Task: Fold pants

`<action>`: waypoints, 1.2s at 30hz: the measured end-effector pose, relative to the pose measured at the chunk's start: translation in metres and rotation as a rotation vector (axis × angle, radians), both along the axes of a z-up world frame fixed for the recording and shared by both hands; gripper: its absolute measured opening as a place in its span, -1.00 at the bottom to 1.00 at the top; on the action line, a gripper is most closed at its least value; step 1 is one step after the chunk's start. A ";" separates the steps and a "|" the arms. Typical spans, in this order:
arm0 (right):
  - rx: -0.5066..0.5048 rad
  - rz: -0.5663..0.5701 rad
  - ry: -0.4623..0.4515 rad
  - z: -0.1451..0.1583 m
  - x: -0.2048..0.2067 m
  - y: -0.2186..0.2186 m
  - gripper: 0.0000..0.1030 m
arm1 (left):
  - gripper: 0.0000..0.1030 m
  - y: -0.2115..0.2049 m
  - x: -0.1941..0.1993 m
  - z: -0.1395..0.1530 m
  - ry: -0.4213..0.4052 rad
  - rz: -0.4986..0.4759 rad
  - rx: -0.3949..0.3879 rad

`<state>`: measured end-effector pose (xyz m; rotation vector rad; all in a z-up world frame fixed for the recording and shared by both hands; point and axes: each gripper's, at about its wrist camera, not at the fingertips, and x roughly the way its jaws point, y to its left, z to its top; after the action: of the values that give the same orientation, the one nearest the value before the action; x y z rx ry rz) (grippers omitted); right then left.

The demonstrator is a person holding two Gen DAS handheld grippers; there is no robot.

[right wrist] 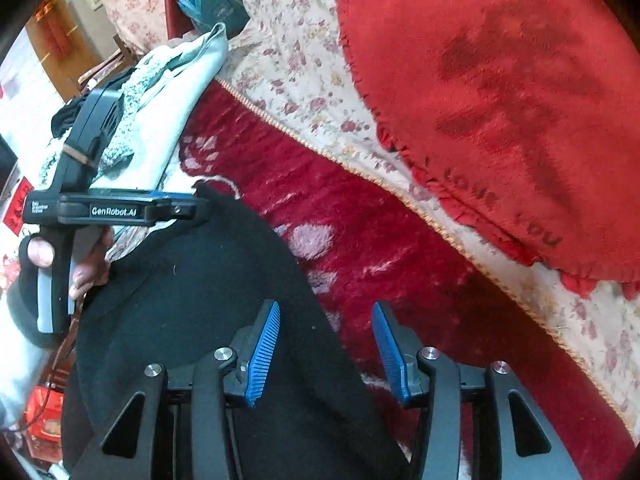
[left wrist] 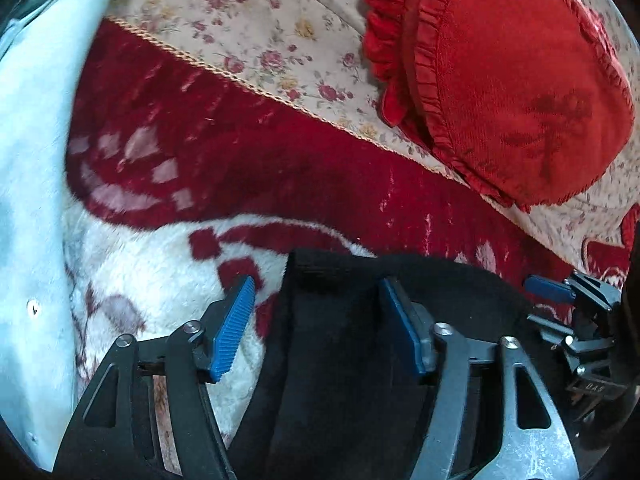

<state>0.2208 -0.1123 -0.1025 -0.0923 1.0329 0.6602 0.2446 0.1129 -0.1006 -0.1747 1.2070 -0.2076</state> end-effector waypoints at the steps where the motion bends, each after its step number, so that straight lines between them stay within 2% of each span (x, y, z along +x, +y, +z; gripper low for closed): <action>1: -0.002 0.008 -0.001 0.000 0.000 0.002 -0.10 | 0.43 -0.001 0.001 -0.001 0.008 -0.015 -0.003; 4: 0.019 0.045 0.013 -0.001 -0.002 0.008 -0.10 | 0.42 -0.006 0.004 -0.001 0.004 -0.042 0.016; 6: 0.014 0.050 0.017 -0.004 -0.002 0.013 -0.10 | 0.42 -0.014 0.004 -0.002 -0.013 -0.071 0.059; 7: 0.018 0.046 0.014 -0.004 -0.002 0.014 -0.10 | 0.33 -0.018 0.003 -0.001 -0.025 -0.087 0.074; 8: 0.024 0.041 0.012 -0.004 -0.003 0.014 -0.23 | 0.07 -0.020 0.001 0.000 -0.040 -0.108 0.079; 9: 0.018 0.034 0.004 -0.002 -0.005 0.016 -0.34 | -0.10 -0.022 -0.002 0.003 -0.053 -0.129 0.075; 11: 0.012 0.032 -0.026 0.004 -0.012 0.017 -0.80 | -0.55 -0.022 -0.006 0.007 -0.068 -0.140 0.075; 14: 0.038 0.044 -0.082 0.025 -0.031 0.019 -0.89 | -0.73 -0.021 -0.018 0.019 -0.110 -0.151 0.071; 16: 0.057 0.055 -0.116 0.042 -0.046 0.020 -0.89 | -0.74 -0.018 -0.031 0.033 -0.160 -0.150 0.078; 21: 0.126 0.099 -0.193 0.087 -0.102 0.026 -0.90 | -0.75 0.007 -0.080 0.084 -0.284 -0.129 0.005; 25: 0.172 0.147 -0.201 0.097 -0.157 0.038 -0.90 | -0.75 0.028 -0.130 0.102 -0.349 -0.134 -0.038; 28: 0.194 0.172 -0.156 0.081 -0.192 0.052 -0.90 | -0.75 0.042 -0.162 0.088 -0.330 -0.122 -0.045; 30: 0.200 0.179 -0.102 0.058 -0.210 0.066 -0.90 | -0.75 0.047 -0.177 0.074 -0.314 -0.111 0.009; 32: 0.199 0.159 -0.036 0.033 -0.213 0.077 -0.90 | -0.75 0.054 -0.184 0.059 -0.274 -0.090 0.057; 36: 0.139 0.147 0.020 -0.002 -0.217 0.093 -0.90 | -0.75 0.080 -0.198 0.043 -0.219 0.001 0.081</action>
<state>0.0033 -0.0193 -0.1049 -0.0407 1.0026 0.8659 0.0467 0.1929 -0.0578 -0.0788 0.9960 -0.1719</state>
